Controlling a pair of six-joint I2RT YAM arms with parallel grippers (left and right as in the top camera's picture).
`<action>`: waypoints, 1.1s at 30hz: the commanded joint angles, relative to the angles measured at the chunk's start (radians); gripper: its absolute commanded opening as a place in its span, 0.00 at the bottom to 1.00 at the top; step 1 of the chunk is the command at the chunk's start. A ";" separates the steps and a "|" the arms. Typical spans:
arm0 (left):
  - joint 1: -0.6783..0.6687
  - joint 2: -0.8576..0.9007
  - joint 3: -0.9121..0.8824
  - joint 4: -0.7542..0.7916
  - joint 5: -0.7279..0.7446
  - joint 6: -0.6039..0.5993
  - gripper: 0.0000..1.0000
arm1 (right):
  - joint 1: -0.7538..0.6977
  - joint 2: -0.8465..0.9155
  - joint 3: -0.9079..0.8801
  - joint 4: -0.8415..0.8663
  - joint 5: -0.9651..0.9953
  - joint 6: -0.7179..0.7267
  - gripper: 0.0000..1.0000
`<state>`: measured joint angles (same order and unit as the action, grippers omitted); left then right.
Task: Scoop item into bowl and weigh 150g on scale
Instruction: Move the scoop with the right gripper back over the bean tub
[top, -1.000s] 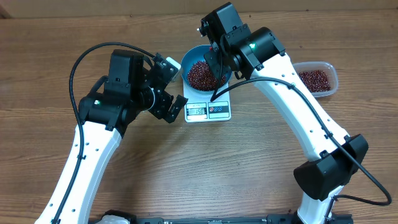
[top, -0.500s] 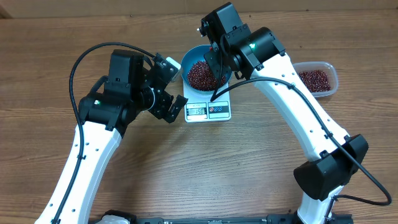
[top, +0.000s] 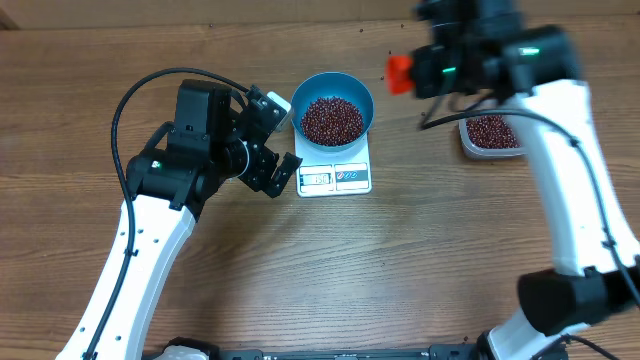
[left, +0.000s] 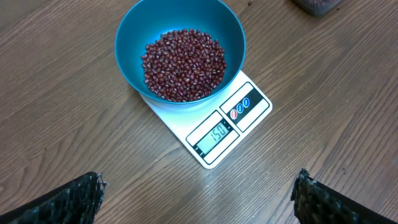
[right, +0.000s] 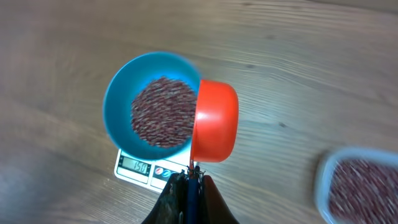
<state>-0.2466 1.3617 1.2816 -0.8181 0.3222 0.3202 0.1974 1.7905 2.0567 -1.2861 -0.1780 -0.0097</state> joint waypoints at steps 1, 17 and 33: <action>0.004 0.005 -0.004 0.003 0.008 -0.006 1.00 | -0.127 -0.047 0.033 -0.023 -0.060 0.087 0.04; 0.004 0.005 -0.004 0.003 0.008 -0.006 1.00 | -0.502 -0.010 -0.338 0.156 -0.213 0.389 0.04; 0.004 0.005 -0.004 0.003 0.008 -0.006 1.00 | -0.507 -0.006 -0.587 0.403 -0.155 0.609 0.04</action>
<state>-0.2470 1.3617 1.2816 -0.8181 0.3222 0.3202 -0.3065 1.7874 1.4918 -0.8902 -0.3504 0.5606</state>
